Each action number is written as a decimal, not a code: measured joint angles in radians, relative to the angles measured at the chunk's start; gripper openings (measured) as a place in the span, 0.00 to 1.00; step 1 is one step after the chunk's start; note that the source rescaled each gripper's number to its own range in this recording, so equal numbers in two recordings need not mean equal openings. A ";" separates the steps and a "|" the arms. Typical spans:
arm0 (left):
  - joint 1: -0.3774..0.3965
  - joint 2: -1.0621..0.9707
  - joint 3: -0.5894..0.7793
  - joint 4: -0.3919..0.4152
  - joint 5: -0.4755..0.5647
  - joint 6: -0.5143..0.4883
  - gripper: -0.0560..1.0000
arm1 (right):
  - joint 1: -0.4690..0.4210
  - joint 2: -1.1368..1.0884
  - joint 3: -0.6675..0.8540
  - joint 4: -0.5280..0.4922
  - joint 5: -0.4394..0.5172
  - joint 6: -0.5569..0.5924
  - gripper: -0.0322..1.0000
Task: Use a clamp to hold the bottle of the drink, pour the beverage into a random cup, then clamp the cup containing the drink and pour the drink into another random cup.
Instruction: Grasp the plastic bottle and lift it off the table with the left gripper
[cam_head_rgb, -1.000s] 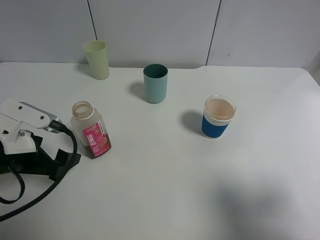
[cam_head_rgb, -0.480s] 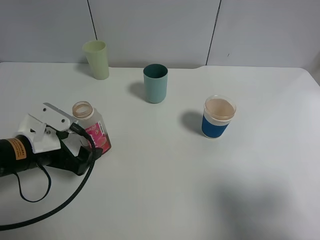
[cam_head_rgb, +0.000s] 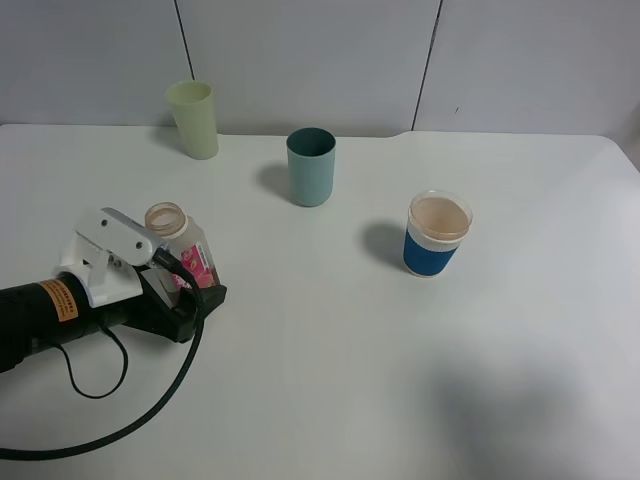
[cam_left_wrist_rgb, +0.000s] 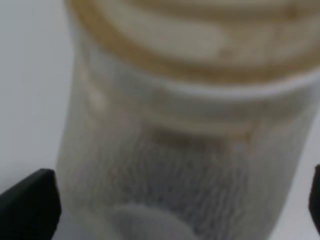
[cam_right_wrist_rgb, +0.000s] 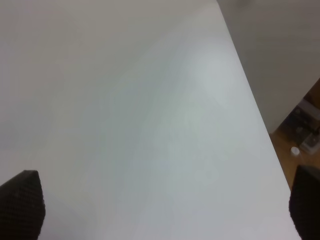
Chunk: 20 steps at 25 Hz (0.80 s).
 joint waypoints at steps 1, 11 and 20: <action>0.000 0.001 0.000 0.000 -0.018 0.000 1.00 | 0.000 0.000 0.000 0.000 0.000 0.000 1.00; 0.000 0.004 0.000 0.000 -0.096 0.001 0.96 | 0.000 0.000 0.000 0.000 0.000 0.000 1.00; 0.000 0.044 0.000 0.000 -0.098 0.001 0.92 | 0.000 0.000 0.000 0.000 0.000 0.000 1.00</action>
